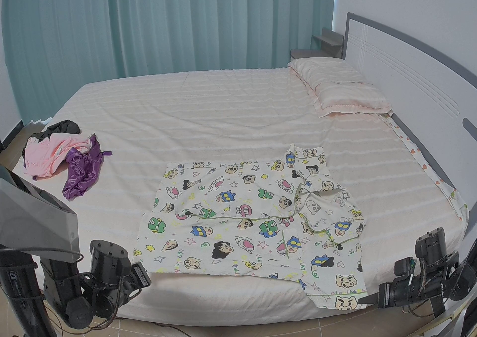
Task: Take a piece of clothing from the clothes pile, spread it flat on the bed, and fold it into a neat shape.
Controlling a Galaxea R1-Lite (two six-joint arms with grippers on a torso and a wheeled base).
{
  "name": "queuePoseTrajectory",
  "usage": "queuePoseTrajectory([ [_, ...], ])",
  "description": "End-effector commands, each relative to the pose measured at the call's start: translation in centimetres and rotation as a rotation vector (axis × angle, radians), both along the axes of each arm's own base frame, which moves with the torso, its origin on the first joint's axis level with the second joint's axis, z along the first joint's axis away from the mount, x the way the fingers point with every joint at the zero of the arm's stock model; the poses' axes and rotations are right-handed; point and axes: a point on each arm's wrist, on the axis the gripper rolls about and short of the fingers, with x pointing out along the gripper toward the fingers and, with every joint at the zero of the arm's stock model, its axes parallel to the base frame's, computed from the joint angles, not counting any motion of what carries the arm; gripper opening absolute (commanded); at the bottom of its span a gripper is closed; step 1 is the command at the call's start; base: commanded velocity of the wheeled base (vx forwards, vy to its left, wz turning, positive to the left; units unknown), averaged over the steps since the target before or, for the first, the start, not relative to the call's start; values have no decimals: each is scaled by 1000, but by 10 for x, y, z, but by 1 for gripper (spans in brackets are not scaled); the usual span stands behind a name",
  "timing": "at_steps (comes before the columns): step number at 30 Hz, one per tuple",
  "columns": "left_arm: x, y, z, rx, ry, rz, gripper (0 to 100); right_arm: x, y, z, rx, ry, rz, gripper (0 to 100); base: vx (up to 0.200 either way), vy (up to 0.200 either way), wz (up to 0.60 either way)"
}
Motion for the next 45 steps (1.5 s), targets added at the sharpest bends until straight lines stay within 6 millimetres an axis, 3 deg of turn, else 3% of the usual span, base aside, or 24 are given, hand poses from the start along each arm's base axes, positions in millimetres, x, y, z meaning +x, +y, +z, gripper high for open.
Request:
queuePoseTrajectory([
  [1,-12,1,-3,51,63,-37,0,-14,-3,11,-8,-49,33,0,0,0,0],
  [11,-26,-3,-9,139,179,-119,0,-24,-4,11,-42,-12,86,0,0,0,0],
  [21,-10,3,-9,61,171,-110,0,-19,-3,12,-48,-27,93,0,0,0,0],
  [22,-9,5,-8,43,176,-121,100,-19,-3,12,-48,-24,94,0,0,0,0],
  [30,22,33,-10,-58,169,-209,100,-12,-1,11,-46,-25,96,0,0,0,0],
  [45,49,25,-48,-53,175,-330,100,-7,-1,14,-36,-43,86,0,0,0,0],
])
